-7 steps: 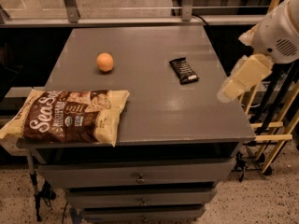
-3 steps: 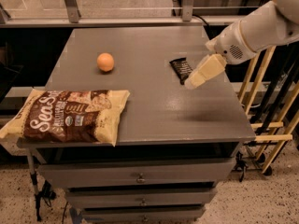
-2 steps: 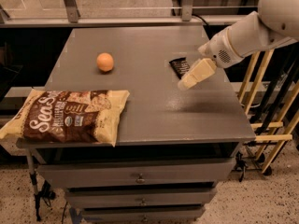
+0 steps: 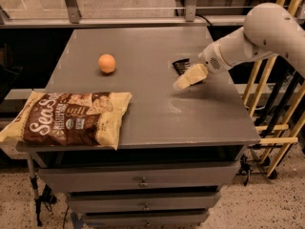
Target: Move rxbar chocolate near brown chip bag
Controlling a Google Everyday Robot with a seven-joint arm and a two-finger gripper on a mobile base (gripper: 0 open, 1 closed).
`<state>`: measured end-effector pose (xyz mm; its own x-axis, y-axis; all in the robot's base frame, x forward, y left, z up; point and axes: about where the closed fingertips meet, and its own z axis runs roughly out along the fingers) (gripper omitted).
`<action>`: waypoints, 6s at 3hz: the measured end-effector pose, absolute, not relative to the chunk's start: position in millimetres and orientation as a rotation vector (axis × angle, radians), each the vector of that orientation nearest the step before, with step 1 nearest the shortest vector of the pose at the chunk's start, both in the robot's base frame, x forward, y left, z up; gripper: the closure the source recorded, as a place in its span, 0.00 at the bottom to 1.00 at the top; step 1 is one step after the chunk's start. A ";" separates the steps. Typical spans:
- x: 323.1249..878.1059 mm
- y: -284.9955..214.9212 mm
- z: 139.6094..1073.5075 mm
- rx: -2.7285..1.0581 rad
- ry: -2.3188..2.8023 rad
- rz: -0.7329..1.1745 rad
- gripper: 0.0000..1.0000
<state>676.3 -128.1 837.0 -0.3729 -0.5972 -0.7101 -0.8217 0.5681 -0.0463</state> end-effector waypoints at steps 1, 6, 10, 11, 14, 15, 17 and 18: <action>676.4 -128.0 836.8 -1.130 2.105 0.414 0.00; 659.4 -111.5 840.1 -1.149 2.072 0.437 1.00; 585.4 -68.1 931.2 -1.433 1.751 0.634 1.00; 585.2 -67.5 931.1 -1.434 1.750 0.635 1.00; 511.4 32.4 941.1 -1.705 1.395 0.936 1.00; 500.1 52.8 933.0 -1.774 1.350 1.004 1.00; 497.9 57.7 933.3 -1.782 1.343 1.008 0.51; 497.2 59.4 933.4 -1.785 1.340 1.010 0.28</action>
Offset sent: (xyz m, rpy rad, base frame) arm -0.0014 0.0014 -0.0005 -0.0006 -0.0106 0.0024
